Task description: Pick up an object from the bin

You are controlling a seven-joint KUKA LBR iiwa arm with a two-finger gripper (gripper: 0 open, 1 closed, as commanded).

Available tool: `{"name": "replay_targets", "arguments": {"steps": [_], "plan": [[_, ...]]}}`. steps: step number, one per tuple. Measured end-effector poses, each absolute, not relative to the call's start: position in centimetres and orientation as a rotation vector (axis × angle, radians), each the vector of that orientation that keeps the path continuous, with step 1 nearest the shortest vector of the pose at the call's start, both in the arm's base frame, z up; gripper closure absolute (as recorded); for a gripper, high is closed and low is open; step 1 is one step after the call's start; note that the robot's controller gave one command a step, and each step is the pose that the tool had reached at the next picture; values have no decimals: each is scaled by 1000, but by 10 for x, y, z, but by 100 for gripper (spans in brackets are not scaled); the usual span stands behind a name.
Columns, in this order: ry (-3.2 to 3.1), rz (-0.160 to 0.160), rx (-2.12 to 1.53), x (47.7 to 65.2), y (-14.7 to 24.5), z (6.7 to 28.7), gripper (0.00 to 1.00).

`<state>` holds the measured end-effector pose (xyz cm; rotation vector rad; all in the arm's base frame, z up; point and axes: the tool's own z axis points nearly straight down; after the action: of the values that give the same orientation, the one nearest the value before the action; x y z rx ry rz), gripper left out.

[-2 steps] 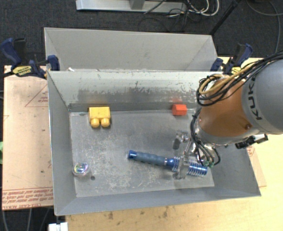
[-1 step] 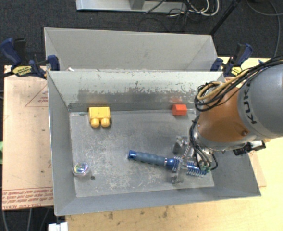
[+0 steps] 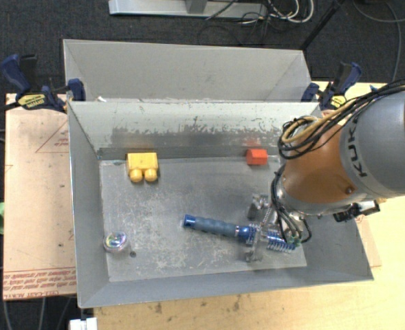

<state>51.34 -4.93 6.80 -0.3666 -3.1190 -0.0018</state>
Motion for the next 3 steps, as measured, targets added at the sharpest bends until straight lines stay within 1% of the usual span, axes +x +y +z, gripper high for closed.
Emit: {"name": "replay_targets", "arguments": {"steps": [1, 2, 3], "plan": [[-3121, -2, -367, 514, -49, 68, 100], [-3123, -2, -365, 514, -49, 93, 100], [-3122, -2, -363, 514, -49, 97, 100]]}}
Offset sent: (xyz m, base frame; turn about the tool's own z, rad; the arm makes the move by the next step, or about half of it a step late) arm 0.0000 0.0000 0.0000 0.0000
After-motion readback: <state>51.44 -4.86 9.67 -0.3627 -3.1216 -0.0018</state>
